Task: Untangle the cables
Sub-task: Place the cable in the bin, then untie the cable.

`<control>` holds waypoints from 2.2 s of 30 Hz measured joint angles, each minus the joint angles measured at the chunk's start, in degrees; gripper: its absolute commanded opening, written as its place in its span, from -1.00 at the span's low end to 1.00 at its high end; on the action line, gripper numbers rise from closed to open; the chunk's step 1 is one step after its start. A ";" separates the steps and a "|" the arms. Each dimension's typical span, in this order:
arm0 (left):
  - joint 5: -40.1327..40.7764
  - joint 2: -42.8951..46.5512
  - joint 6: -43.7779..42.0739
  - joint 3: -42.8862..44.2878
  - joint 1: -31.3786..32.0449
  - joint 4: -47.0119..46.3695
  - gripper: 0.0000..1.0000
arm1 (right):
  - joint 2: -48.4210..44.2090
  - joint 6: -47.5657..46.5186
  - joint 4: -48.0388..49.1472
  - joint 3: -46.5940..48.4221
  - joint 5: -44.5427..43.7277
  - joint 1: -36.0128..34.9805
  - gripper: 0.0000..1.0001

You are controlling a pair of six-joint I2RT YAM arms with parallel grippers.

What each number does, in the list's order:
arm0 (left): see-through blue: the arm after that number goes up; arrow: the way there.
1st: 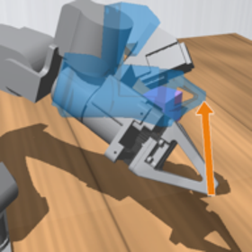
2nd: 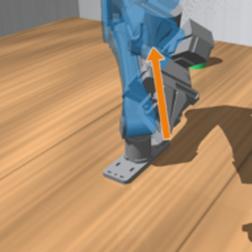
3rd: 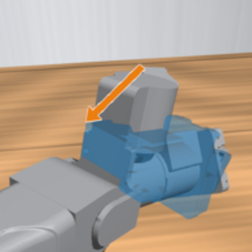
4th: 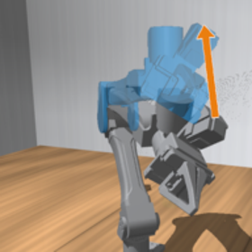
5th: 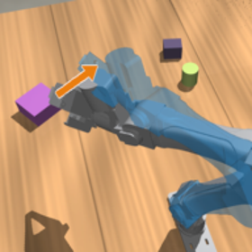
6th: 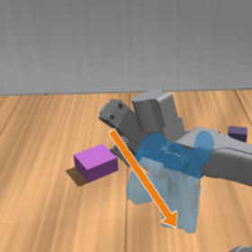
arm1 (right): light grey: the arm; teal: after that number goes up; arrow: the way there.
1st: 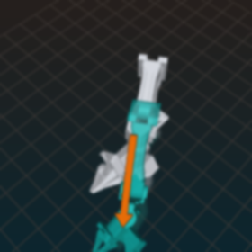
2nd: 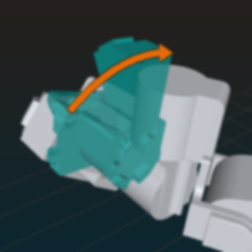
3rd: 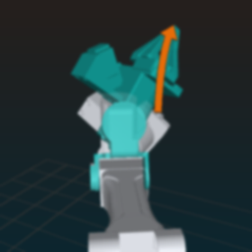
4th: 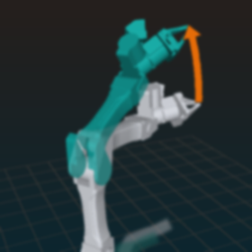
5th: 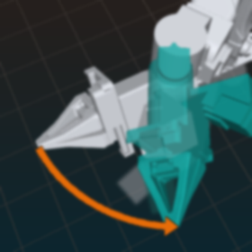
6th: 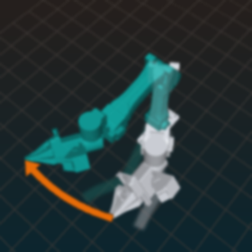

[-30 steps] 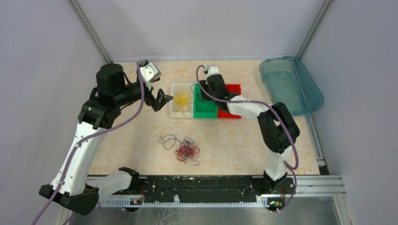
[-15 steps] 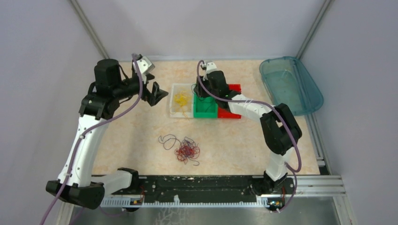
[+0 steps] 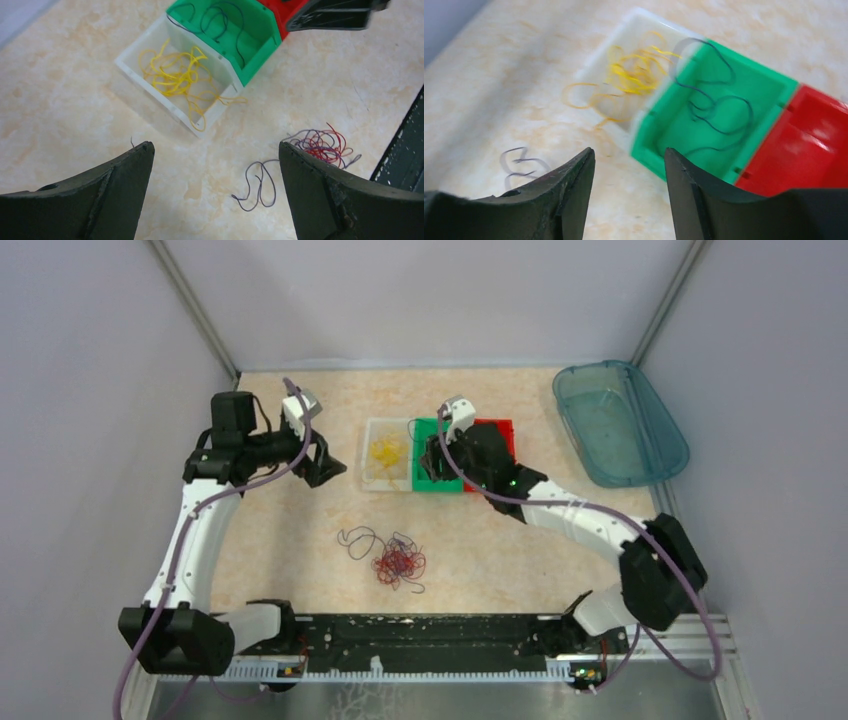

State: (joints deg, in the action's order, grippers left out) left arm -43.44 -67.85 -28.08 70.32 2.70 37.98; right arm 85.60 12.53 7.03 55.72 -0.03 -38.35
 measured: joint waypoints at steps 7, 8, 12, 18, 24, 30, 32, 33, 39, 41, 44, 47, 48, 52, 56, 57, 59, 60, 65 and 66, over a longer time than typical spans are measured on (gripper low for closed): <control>-0.83 2.25 -3.04 -11.23 -1.25 -0.72 0.99 | -9.14 -5.64 3.85 -5.25 5.38 -15.65 0.23; -0.68 2.25 -3.04 -12.24 -1.97 -0.94 0.99 | -7.85 -6.56 4.00 -5.27 7.02 -16.44 0.24; -0.48 2.25 -2.99 -14.05 -6.86 -2.56 0.99 | 0.52 -11.04 2.54 -3.26 13.09 -17.46 0.22; -1.66 1.88 -2.38 -14.10 -13.40 -6.60 0.99 | 16.68 -19.71 -1.92 6.99 19.85 -18.38 0.26; -3.96 -0.92 -1.95 -13.29 -17.75 -7.10 0.99 | 25.73 -25.88 -6.51 16.02 22.84 -18.51 0.32; -6.21 -1.27 -1.90 -11.37 -19.56 -7.10 0.99 | 30.80 -29.00 -9.40 21.46 26.27 -18.53 0.15; -6.86 -1.27 -1.66 -10.75 -19.58 -7.13 0.99 | 31.71 -29.40 -9.81 21.92 26.77 -18.56 -0.06; -7.10 -1.27 -1.49 -10.58 -19.58 -7.13 0.99 | 32.06 -29.53 -9.92 21.94 26.88 -18.56 -0.21; -7.93 -1.25 -0.02 -9.60 -19.58 -7.15 0.99 | 32.46 -28.94 -9.03 21.94 26.71 -18.56 -1.00; -8.11 -1.22 0.35 -9.25 -19.58 -7.17 0.99 | 32.33 -28.30 -8.28 21.94 26.36 -18.56 -1.00; -8.68 -0.68 0.61 -9.11 -19.58 -7.08 0.99 | 30.82 -27.15 -6.64 21.24 25.49 -18.56 -1.00; -9.97 1.22 0.57 -9.14 -19.63 -6.82 0.99 | 26.80 -24.90 -3.52 19.23 24.46 -18.53 -1.00; -10.58 2.03 0.35 -9.14 -19.63 -6.56 0.99 | 25.03 -24.00 -2.08 18.34 24.02 -18.53 -1.00; -14.01 4.94 -2.54 -9.11 -19.63 -3.96 0.99 | 18.18 -19.21 4.83 15.43 22.27 -18.10 -1.00; -18.64 5.62 -8.63 -8.92 -19.63 2.51 0.99 | 12.41 -13.57 13.33 12.81 20.96 -17.31 -1.00; -20.09 5.66 -10.60 -8.87 -19.63 4.76 0.99 | 11.39 -12.28 15.06 12.41 20.57 -17.16 -1.00; -22.47 5.86 -13.40 -8.85 -19.63 8.17 0.97 | 9.70 -10.19 17.92 11.76 19.61 -16.96 -1.00; -23.65 6.05 -14.40 -8.85 -19.63 9.49 0.95 | 9.05 -9.14 19.10 11.58 19.28 -16.90 -1.00; -28.94 7.69 -18.47 -8.96 -18.25 14.62 0.91 | 8.20 -4.63 24.02 11.34 18.67 -16.87 -1.00; -29.49 7.87 -18.99 -9.16 -17.40 15.23 0.90 | 8.20 -3.76 24.63 11.28 18.64 -16.87 -1.00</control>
State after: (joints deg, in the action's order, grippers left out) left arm -72.93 -59.99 -47.07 61.17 -14.70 53.21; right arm 93.80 8.78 31.66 67.00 18.61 -55.22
